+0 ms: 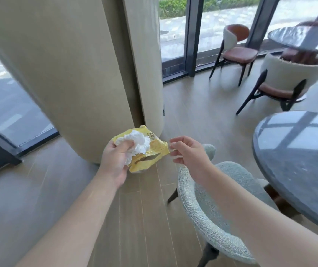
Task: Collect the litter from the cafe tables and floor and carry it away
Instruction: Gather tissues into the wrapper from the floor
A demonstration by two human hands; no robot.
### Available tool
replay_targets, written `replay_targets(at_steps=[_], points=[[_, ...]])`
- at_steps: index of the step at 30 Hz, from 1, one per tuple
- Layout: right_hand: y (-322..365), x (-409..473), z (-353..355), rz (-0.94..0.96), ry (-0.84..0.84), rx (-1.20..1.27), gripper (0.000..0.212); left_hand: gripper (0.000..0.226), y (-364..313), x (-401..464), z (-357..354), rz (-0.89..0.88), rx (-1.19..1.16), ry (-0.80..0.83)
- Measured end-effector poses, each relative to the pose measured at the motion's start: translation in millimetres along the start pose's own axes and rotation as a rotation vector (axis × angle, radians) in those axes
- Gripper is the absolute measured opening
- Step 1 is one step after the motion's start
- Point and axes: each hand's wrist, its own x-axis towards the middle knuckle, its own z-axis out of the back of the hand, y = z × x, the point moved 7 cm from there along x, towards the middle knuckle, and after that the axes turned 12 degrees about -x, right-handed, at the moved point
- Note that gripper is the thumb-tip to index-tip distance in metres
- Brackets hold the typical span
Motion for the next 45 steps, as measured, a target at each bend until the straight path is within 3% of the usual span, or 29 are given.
replay_targets(at_steps=[2, 7, 12, 14, 16, 21, 27, 31, 45], points=[[0.8, 10.0, 10.5, -0.011, -0.033, 0.010, 0.015, 0.036, 4.5, 17.4, -21.1, 0.029, 0.014, 0.052], [-4.8, 39.7, 28.8, -0.035, -0.132, 0.024, 0.016, 0.018, 13.6, 71.3, -54.8, 0.095, 0.075, 0.161], [-5.2, 75.0, 30.9, -0.079, -0.271, 0.026, 0.013, 0.028, 14.3, 124.7, -71.4, 0.166, 0.097, 0.277], [0.3, 94.2, 26.6, -0.071, -0.328, 0.046, 0.014, 0.016, 9.4, 154.4, -73.8, 0.173, 0.103, 0.314], [7.5, 115.1, 18.2, -0.070, -0.393, 0.060, 0.015, 0.023, 1.5, 185.5, -74.2, 0.189, 0.138, 0.369], [28.4, 166.3, -21.0, -0.095, -0.509, 0.099, 0.017, 0.011, -32.8, 265.2, -78.0, 0.239, 0.149, 0.480], [62.4, 209.7, -42.3, -0.055, -0.643, 0.081, 0.018, 0.042, -63.3, 334.2, -94.4, 0.317, 0.104, 0.565], [74.1, 226.0, -43.1, -0.069, -0.701, 0.063, 0.016, 0.042, -69.9, 363.0, -104.5, 0.344, 0.084, 0.591], [90.9, 290.7, 41.2, 0.000, -0.885, 0.141, 0.014, 0.024, -27.6, 421.1, -236.0, 0.413, 0.177, 0.788]])
